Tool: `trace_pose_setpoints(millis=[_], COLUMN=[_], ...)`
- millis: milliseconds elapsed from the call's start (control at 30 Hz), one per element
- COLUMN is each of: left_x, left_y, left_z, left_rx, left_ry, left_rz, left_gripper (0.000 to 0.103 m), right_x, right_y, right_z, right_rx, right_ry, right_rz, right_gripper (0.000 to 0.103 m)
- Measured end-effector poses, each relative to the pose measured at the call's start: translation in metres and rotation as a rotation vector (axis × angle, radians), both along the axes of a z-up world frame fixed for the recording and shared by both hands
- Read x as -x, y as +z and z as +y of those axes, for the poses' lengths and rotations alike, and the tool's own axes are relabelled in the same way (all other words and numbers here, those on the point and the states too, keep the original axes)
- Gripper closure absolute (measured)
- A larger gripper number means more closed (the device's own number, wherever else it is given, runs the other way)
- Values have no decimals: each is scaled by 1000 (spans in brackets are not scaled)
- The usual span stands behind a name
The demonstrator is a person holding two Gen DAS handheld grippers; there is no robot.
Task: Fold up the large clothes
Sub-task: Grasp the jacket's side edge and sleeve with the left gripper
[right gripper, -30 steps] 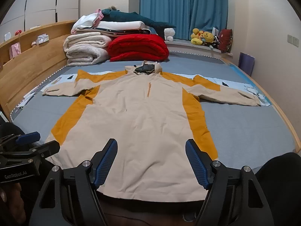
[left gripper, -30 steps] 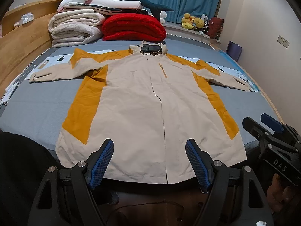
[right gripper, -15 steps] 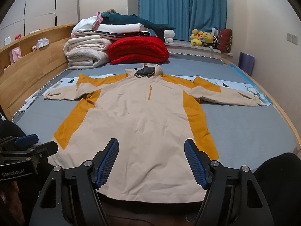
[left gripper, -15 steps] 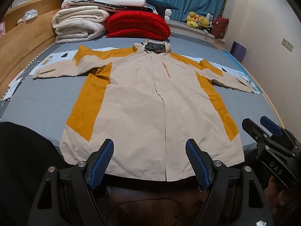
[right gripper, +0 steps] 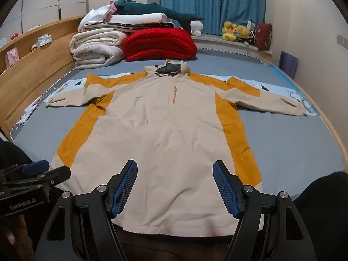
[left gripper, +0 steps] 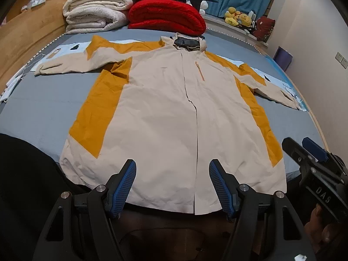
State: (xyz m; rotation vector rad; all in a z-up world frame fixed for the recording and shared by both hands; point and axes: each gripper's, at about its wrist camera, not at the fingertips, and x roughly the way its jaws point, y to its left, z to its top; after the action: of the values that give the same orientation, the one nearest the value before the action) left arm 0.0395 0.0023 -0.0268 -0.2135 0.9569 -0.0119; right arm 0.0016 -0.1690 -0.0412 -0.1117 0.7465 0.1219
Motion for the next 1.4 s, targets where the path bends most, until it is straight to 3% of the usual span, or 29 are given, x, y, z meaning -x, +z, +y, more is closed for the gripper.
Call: trace_pose_setpoints(millis=[167,300,400,600,800,967,1033,1100,1167,1233,1300,1400], left_x=[-8,-22,-45,-122,-211,-260,-271,-276,-276,-274,-270,-266], left_y=[1,13,29,47,42,2,-19,-36,-48,-58,-68,-83], left_z=[-4,0,17,78,161,246,277,312,346,379,414,455], left_rx=[1,-8,-15,-10,-18,94,118,144,162,189,215,242], left_ry=[-8,-16,8,93,156,132,162,216,294,388,500,636], left_rz=[8,-22,-70,-149,-199,-181,-137,-121,-121,-125,-128,-122], left_gripper=[40,63,72,73,87,89,90,90,90,90,90,87], right_x=[-22,-56,-93,-187,-281,-326,-341,-355,-360,-363,-367,-373], right_y=[5,16,34,78,109,91,71,58,52,47,40,29], right_z=[-3,-1,3,17,43,48,50,51,54,55,55,55], right_rx=[-29,-47,-49,-57,-24,-22,-15,-48,-53,-61,-82,-88], right_ry=[-21,-23,-4,44,87,112,111,138,162,187,196,188], right_rz=[-2,-28,-80,-191,-274,-293,-230,-160,-155,-144,-117,-86], right_gripper=[31,31,31,31,31,31,32,35,42,66,80,81])
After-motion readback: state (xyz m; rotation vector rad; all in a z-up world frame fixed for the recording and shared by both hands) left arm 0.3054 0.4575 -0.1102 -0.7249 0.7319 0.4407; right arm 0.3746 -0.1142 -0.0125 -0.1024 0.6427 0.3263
